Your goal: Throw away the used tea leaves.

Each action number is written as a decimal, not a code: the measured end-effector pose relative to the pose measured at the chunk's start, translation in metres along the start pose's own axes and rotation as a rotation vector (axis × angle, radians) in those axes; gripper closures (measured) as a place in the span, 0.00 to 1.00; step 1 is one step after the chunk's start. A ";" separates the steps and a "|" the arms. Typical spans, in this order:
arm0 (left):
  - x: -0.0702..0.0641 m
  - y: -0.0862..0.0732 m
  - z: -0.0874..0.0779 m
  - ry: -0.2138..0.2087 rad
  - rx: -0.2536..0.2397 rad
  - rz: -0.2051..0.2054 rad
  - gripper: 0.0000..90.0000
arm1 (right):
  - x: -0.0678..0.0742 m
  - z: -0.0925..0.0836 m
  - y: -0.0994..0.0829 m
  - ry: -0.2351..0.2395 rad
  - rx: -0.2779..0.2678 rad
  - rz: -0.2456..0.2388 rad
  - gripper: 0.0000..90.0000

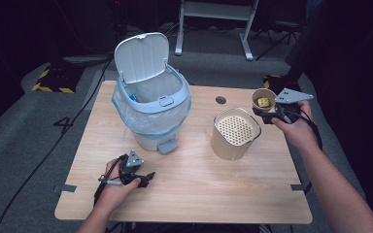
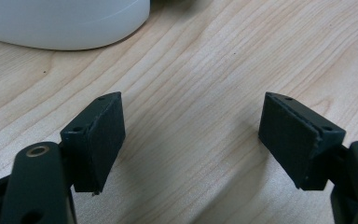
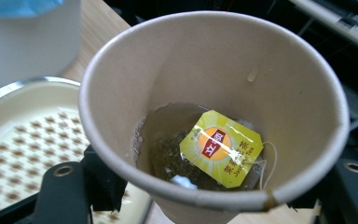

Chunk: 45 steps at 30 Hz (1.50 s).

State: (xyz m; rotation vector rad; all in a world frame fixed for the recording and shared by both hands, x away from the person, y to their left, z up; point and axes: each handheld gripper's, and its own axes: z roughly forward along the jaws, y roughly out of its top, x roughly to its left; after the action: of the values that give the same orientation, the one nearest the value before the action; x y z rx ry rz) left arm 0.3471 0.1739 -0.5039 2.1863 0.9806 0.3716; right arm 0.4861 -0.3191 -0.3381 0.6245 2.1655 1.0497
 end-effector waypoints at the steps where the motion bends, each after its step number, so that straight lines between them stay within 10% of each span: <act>1: 0.000 0.000 0.000 0.000 -0.001 0.000 0.26 | 0.000 0.000 0.000 -0.015 0.006 -0.030 0.35; 18: 0.000 0.000 0.000 0.000 -0.001 0.000 0.26 | 0.029 0.009 0.004 -0.256 0.179 -0.697 0.36; 27: 0.000 0.000 0.000 0.000 0.000 0.000 0.26 | 0.043 0.015 0.004 -0.371 0.262 -0.948 0.36; 45: 0.000 0.000 0.000 0.000 0.000 0.000 0.26 | 0.077 0.019 0.002 -0.700 0.322 -1.626 0.37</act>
State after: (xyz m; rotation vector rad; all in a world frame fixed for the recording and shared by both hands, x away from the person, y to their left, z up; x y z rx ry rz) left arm 0.3471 0.1739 -0.5039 2.1860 0.9806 0.3722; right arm 0.4474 -0.2585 -0.3718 -0.5981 1.4229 -0.3724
